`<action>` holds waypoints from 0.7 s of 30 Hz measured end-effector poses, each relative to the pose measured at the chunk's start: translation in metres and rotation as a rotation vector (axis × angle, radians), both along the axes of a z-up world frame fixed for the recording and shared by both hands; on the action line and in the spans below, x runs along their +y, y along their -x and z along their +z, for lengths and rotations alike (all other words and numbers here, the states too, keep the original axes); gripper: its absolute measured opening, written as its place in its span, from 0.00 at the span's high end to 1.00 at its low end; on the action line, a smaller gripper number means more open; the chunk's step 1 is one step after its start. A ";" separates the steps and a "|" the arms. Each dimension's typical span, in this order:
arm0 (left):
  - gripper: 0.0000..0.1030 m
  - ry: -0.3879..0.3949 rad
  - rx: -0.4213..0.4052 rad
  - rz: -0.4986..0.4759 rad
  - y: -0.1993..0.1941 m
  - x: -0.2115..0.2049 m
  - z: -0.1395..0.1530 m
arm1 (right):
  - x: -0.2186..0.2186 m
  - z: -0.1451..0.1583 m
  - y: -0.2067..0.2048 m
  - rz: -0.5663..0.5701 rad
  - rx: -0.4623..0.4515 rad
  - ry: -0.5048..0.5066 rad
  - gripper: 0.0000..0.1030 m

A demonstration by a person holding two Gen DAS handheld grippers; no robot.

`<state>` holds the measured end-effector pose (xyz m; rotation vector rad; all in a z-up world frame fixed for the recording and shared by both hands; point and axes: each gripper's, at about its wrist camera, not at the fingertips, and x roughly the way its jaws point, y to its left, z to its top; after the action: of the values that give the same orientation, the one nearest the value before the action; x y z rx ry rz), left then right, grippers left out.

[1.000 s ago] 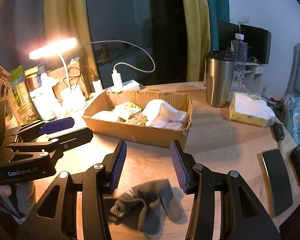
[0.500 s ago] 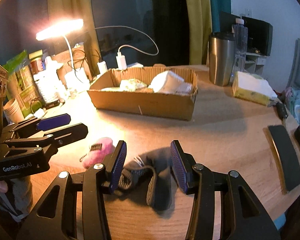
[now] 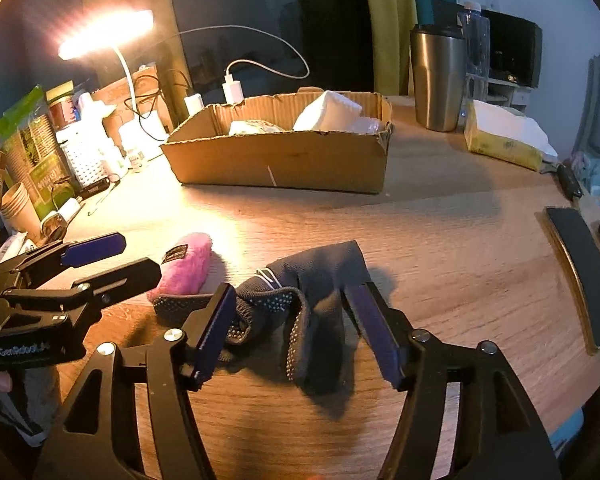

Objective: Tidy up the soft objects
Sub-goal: 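Move both open grippers down toward the pink plush heart and grey glove, then grasp the grey dotted glove with the right gripper while the left grasps the pink plush heart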

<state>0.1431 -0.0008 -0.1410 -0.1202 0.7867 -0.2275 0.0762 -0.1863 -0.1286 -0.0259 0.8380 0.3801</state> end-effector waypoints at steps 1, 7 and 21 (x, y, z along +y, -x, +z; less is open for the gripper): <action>0.24 -0.001 0.003 0.001 -0.002 0.000 -0.001 | 0.000 -0.001 -0.002 0.002 0.002 -0.001 0.31; 0.24 -0.010 0.040 0.012 -0.013 0.001 -0.012 | 0.009 -0.011 -0.013 0.029 0.038 0.005 0.31; 0.24 -0.039 0.109 0.001 -0.040 -0.011 -0.031 | 0.005 -0.028 -0.040 0.047 0.081 0.035 0.35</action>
<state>0.1829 -0.0116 -0.1716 -0.0969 0.8994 -0.2063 0.1160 -0.1809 -0.1561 -0.0627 0.9255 0.4126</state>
